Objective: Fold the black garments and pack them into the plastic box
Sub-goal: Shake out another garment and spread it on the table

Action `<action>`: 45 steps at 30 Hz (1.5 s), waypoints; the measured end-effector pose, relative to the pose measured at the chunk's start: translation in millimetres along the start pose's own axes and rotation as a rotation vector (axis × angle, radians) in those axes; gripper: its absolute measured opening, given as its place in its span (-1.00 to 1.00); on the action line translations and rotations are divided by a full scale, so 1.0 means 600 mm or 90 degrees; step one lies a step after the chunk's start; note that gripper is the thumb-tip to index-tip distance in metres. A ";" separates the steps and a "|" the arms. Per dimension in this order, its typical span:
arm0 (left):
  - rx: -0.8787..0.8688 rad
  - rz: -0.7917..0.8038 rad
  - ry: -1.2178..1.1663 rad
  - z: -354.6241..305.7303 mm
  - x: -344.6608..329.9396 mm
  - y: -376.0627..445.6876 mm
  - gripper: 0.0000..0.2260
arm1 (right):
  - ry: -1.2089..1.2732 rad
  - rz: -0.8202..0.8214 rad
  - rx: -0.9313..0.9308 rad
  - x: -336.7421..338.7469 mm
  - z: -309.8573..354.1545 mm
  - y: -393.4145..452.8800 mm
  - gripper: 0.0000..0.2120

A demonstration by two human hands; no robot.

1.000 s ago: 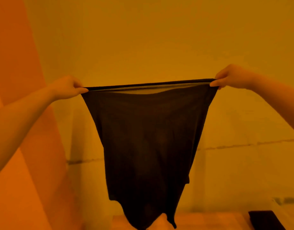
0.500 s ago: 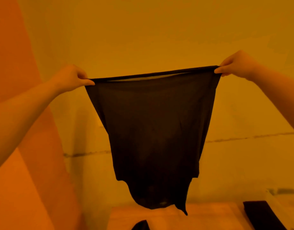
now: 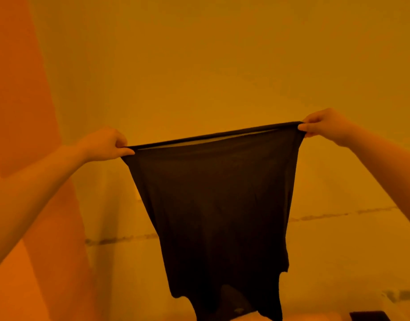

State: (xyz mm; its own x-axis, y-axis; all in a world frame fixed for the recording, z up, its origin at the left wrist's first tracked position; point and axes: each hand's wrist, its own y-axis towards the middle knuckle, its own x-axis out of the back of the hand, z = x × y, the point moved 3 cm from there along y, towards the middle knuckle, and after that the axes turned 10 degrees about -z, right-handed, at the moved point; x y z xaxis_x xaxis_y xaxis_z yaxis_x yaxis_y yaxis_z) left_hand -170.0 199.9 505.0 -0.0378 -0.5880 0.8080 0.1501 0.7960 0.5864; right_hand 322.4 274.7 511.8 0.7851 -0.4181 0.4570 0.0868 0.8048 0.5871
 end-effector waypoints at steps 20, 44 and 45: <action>0.183 -0.033 -0.240 -0.010 0.004 0.019 -0.83 | 0.077 -0.006 -0.016 0.006 -0.015 0.008 -0.89; 0.009 0.254 0.018 0.018 -0.029 -0.014 -0.73 | -0.168 0.157 0.080 0.005 0.011 -0.002 -0.79; 0.016 0.262 0.034 0.021 -0.033 -0.017 -0.72 | -0.157 0.155 0.078 0.005 0.013 -0.003 -0.79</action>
State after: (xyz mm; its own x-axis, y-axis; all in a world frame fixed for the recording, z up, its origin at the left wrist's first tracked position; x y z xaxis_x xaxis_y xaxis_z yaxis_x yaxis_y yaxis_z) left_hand -183.1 205.0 483.8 0.0719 -0.2267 0.9713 0.1172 0.9690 0.2174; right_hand 320.1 268.8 517.1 0.6015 -0.3212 0.7315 -0.1700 0.8431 0.5101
